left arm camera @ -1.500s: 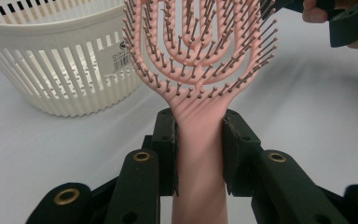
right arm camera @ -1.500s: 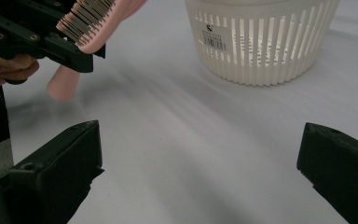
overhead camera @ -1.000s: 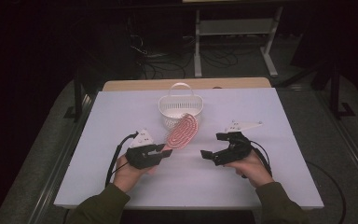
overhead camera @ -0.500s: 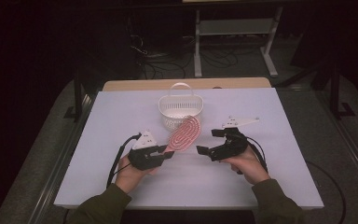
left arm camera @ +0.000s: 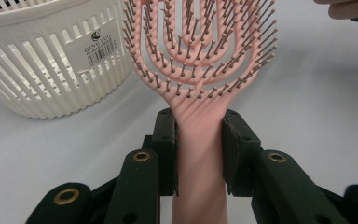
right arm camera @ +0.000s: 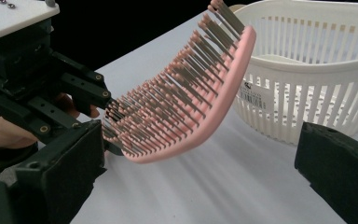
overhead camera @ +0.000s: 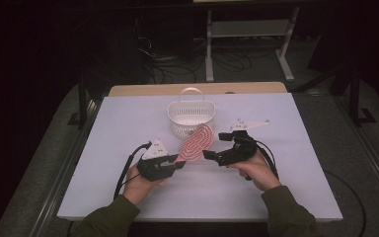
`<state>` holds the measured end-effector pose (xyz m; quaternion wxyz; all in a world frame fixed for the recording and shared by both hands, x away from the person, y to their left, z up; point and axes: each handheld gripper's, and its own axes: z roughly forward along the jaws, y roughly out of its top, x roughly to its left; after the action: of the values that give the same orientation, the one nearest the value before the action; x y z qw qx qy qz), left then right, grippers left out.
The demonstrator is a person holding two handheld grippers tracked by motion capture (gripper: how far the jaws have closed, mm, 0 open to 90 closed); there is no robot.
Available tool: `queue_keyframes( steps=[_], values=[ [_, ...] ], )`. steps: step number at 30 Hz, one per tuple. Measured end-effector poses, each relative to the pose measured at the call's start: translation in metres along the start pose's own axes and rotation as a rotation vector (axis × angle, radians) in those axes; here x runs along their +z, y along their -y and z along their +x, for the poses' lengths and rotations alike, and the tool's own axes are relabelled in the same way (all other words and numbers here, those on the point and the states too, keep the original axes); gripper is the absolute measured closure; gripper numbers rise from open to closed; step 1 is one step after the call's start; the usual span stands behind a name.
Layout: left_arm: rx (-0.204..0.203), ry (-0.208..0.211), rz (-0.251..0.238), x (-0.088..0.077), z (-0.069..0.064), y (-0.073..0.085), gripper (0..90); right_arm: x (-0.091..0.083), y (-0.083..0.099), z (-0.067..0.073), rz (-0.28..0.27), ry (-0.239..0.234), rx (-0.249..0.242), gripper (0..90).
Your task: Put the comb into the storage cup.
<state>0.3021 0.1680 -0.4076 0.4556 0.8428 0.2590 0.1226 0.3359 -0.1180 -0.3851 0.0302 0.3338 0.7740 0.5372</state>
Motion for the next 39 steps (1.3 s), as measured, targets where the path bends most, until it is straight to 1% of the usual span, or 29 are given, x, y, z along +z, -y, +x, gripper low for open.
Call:
queue_keyframes(
  steps=[16, 19, 24, 29, 39],
  values=[
    [0.018, -0.011, -0.019, -0.001, -0.002, 0.0, 70.3, 0.015, -0.011, 0.0, -0.013, -0.025, 0.01, 1.7],
    [0.019, -0.012, -0.024, -0.002, -0.002, -0.001, 70.3, 0.018, -0.013, -0.001, -0.016, -0.024, 0.014, 4.0],
    [0.025, -0.014, -0.027, -0.001, -0.002, 0.0, 70.3, 0.023, -0.016, 0.001, -0.016, -0.047, 0.024, 6.3],
    [0.031, -0.015, -0.027, -0.001, -0.003, 0.0, 70.3, 0.028, -0.017, 0.002, -0.012, -0.053, 0.029, 8.6],
    [0.037, -0.02, -0.026, 0.001, -0.003, 0.0, 70.3, 0.03, -0.016, 0.0, -0.013, -0.054, 0.058, 13.6]
  ],
)
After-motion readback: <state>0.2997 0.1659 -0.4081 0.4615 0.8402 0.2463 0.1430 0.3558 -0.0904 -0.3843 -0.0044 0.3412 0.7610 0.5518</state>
